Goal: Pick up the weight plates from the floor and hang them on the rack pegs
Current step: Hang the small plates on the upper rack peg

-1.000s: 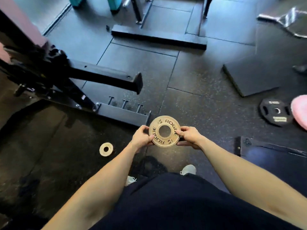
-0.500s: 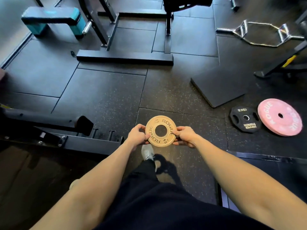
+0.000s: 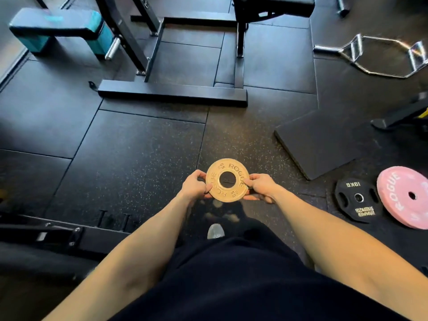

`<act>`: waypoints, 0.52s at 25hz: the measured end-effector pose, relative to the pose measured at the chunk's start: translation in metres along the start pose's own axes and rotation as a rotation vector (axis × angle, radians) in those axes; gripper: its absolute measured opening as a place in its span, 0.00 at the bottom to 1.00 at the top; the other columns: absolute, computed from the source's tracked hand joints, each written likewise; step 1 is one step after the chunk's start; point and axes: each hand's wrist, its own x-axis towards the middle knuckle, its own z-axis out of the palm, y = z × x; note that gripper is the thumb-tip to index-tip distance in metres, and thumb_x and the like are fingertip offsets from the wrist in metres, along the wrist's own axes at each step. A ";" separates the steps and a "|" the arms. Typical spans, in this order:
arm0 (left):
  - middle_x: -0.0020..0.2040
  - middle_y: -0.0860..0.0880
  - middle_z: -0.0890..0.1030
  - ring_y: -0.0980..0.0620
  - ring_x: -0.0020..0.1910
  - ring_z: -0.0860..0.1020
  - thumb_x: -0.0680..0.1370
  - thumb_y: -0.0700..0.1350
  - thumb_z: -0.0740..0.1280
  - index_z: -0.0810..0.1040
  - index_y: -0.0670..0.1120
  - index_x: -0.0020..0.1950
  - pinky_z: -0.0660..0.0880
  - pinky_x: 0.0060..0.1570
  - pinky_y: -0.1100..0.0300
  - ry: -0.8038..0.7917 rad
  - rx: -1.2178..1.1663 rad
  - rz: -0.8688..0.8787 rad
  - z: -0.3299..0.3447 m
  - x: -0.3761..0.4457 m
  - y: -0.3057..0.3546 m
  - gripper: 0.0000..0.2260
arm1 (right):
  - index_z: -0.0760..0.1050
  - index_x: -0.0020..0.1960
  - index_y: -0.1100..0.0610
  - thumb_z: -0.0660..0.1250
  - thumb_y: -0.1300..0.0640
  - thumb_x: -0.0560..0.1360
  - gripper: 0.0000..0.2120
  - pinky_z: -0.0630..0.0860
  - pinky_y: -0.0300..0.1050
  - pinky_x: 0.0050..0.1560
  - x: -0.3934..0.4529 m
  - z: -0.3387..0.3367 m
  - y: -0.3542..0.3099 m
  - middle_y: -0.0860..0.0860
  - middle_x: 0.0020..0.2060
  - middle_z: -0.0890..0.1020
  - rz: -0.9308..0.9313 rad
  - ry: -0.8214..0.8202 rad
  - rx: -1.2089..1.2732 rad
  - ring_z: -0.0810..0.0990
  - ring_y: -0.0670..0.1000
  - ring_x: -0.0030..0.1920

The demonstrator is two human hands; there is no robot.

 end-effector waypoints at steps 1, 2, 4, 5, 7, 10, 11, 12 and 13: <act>0.49 0.38 0.82 0.44 0.43 0.82 0.74 0.34 0.69 0.73 0.46 0.50 0.81 0.46 0.44 0.008 -0.011 -0.011 -0.008 0.015 0.015 0.10 | 0.75 0.58 0.59 0.61 0.59 0.80 0.09 0.82 0.45 0.31 0.013 0.001 -0.020 0.57 0.45 0.82 0.006 -0.007 -0.009 0.82 0.54 0.44; 0.50 0.39 0.81 0.45 0.43 0.82 0.75 0.34 0.69 0.73 0.47 0.49 0.82 0.42 0.47 0.015 -0.026 -0.025 -0.015 0.032 0.028 0.10 | 0.75 0.58 0.59 0.61 0.59 0.80 0.10 0.82 0.45 0.32 0.028 0.003 -0.042 0.58 0.48 0.81 0.006 -0.018 -0.020 0.81 0.54 0.47; 0.51 0.40 0.80 0.45 0.46 0.82 0.75 0.34 0.70 0.73 0.46 0.50 0.82 0.39 0.50 0.035 -0.084 -0.058 -0.028 0.062 0.050 0.10 | 0.74 0.60 0.60 0.61 0.60 0.80 0.10 0.82 0.47 0.34 0.056 0.006 -0.078 0.58 0.51 0.80 0.012 -0.026 -0.043 0.80 0.54 0.48; 0.50 0.40 0.79 0.44 0.46 0.82 0.75 0.34 0.70 0.73 0.46 0.50 0.82 0.40 0.50 0.052 -0.111 -0.066 -0.037 0.081 0.062 0.10 | 0.74 0.60 0.60 0.61 0.60 0.80 0.11 0.82 0.47 0.33 0.075 0.009 -0.100 0.58 0.51 0.79 0.016 -0.043 -0.056 0.80 0.53 0.46; 0.44 0.42 0.78 0.44 0.43 0.80 0.74 0.34 0.71 0.73 0.46 0.49 0.82 0.41 0.50 0.096 -0.120 -0.054 -0.055 0.123 0.085 0.11 | 0.72 0.62 0.62 0.60 0.61 0.80 0.12 0.81 0.46 0.29 0.117 0.017 -0.151 0.58 0.51 0.78 0.004 -0.088 -0.099 0.80 0.52 0.42; 0.37 0.44 0.77 0.45 0.40 0.78 0.74 0.35 0.72 0.73 0.46 0.52 0.79 0.46 0.48 0.186 -0.110 -0.053 -0.088 0.179 0.126 0.12 | 0.72 0.63 0.63 0.61 0.61 0.79 0.13 0.80 0.45 0.28 0.171 0.027 -0.232 0.57 0.49 0.78 -0.016 -0.162 -0.191 0.79 0.51 0.44; 0.37 0.43 0.78 0.45 0.39 0.79 0.74 0.35 0.72 0.73 0.46 0.52 0.78 0.48 0.45 0.223 -0.153 -0.076 -0.101 0.197 0.140 0.12 | 0.72 0.63 0.63 0.62 0.61 0.79 0.14 0.80 0.45 0.29 0.190 0.033 -0.263 0.57 0.49 0.78 -0.024 -0.196 -0.241 0.79 0.52 0.46; 0.37 0.43 0.78 0.44 0.37 0.79 0.74 0.34 0.71 0.73 0.46 0.51 0.79 0.49 0.43 0.243 -0.199 -0.100 -0.113 0.209 0.154 0.12 | 0.72 0.63 0.63 0.62 0.60 0.79 0.14 0.80 0.45 0.30 0.204 0.040 -0.292 0.57 0.50 0.78 -0.039 -0.227 -0.283 0.79 0.53 0.48; 0.37 0.42 0.78 0.44 0.34 0.79 0.75 0.34 0.71 0.72 0.46 0.51 0.79 0.48 0.42 0.265 -0.239 -0.111 -0.125 0.219 0.168 0.12 | 0.72 0.63 0.63 0.63 0.60 0.79 0.14 0.80 0.45 0.31 0.217 0.049 -0.319 0.58 0.51 0.78 -0.061 -0.257 -0.323 0.79 0.53 0.49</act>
